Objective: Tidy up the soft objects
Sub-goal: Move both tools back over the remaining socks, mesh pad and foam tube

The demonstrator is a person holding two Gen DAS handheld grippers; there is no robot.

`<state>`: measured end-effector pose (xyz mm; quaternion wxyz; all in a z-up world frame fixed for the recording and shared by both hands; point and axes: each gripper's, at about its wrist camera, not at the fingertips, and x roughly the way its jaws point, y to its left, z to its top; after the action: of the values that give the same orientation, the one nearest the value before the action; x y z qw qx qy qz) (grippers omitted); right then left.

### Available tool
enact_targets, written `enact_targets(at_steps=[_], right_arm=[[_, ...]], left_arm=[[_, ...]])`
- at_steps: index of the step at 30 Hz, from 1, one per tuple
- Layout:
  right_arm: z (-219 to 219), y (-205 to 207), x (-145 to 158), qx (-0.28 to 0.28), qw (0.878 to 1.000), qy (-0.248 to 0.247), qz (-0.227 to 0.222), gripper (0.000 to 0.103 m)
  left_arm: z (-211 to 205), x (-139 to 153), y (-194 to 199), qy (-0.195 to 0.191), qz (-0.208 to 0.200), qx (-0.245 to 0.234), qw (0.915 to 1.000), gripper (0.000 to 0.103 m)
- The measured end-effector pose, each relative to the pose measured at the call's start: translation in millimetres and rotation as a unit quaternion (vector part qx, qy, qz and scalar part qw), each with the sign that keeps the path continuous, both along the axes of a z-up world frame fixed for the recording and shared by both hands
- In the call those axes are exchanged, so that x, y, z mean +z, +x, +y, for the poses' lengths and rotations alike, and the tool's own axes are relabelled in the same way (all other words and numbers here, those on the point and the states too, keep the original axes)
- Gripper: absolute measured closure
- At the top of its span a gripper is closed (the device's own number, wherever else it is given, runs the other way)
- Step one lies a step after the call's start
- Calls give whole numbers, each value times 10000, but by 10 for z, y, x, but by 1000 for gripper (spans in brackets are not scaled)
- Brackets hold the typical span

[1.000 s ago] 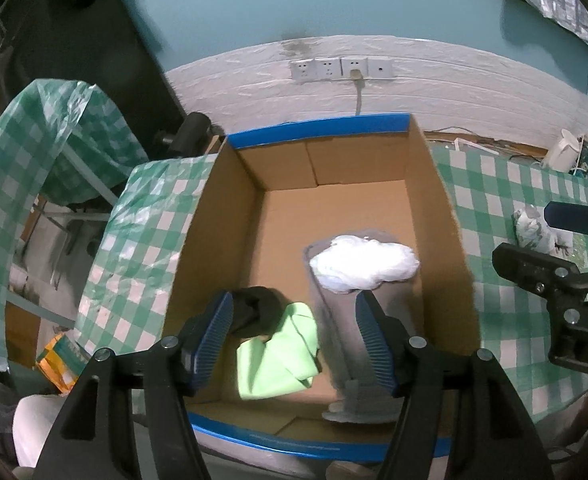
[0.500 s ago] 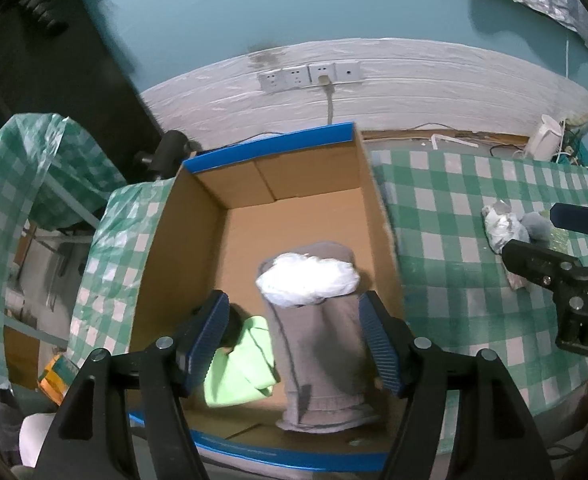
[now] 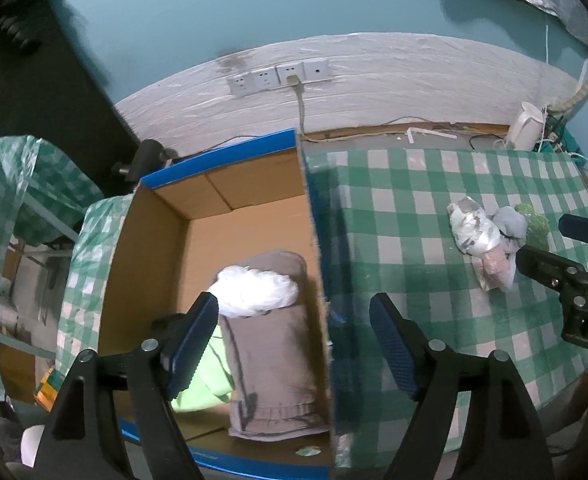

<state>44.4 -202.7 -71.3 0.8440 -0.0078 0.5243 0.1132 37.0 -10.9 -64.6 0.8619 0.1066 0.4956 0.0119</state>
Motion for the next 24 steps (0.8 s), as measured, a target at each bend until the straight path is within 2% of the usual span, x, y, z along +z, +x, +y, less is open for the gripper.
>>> enact_targets(at_steps=[24], right_arm=[[-969,-73,-303,-829,9963,-69,226,25]], left_arm=[[-750,-159,162,172,245,-493,9983,23]])
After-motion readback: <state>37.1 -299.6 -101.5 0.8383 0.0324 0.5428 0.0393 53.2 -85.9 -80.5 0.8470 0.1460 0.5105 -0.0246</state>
